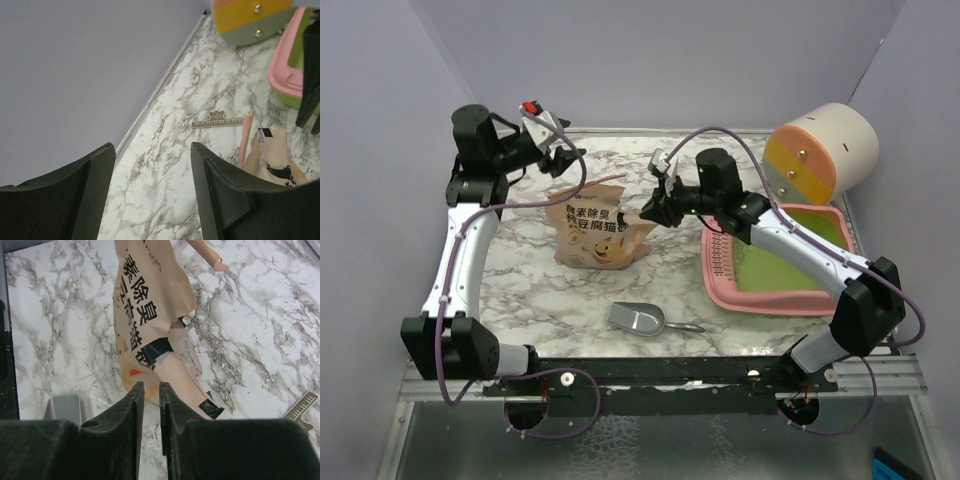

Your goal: Fill the litter box with clean litter

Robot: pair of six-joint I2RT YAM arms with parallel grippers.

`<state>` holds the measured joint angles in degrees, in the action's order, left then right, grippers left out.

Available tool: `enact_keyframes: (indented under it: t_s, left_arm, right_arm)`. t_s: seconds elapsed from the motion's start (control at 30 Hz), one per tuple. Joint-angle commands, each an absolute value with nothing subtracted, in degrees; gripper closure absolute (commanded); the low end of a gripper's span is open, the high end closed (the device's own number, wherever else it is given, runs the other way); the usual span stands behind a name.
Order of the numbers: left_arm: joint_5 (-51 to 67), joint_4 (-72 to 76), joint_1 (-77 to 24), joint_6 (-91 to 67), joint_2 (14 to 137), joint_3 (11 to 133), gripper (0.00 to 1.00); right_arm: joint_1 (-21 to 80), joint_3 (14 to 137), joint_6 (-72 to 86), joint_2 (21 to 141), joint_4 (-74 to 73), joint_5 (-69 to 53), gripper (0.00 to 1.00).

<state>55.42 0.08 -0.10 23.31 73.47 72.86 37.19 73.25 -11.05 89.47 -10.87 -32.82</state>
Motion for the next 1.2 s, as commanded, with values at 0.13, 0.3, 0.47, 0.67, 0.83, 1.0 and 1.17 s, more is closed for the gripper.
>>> enact_keyframes:
  t_s: [0.13, 0.3, 0.47, 0.67, 0.83, 1.0, 1.17]
  left_arm:
    - [62.04, -47.18, -2.33, 50.99, 87.31, 94.12, 0.37]
    - [58.33, -52.23, -5.99, 54.62, 86.84, 92.13, 0.39]
    - [56.67, -52.05, -7.35, 54.76, 84.02, 87.81, 0.39]
    - [52.16, -49.07, -8.79, 51.38, 80.65, 88.64, 0.39]
    - [49.7, -48.91, -8.79, 50.95, 77.46, 92.24, 0.38]
    - [46.46, -50.01, -8.95, 53.33, 75.93, 88.29, 0.37]
    - [45.75, -49.84, -9.14, 54.76, 77.91, 86.39, 0.37]
  right_arm:
    - [37.52, 70.57, -8.1, 80.65, -13.67, -29.22, 0.81]
    - [37.53, 70.66, -7.83, 79.69, -16.05, -25.75, 0.82]
    - [37.53, 69.74, -8.56, 78.92, -17.1, -25.3, 0.82]
    - [37.53, 68.45, -8.04, 77.08, -16.65, -26.48, 0.82]
    - [37.53, 68.03, -7.37, 76.17, -15.91, -27.69, 0.82]
    - [37.53, 67.66, -6.73, 76.18, -15.2, -30.15, 0.82]
    - [37.53, 67.26, -6.32, 76.07, -14.84, -30.69, 0.83]
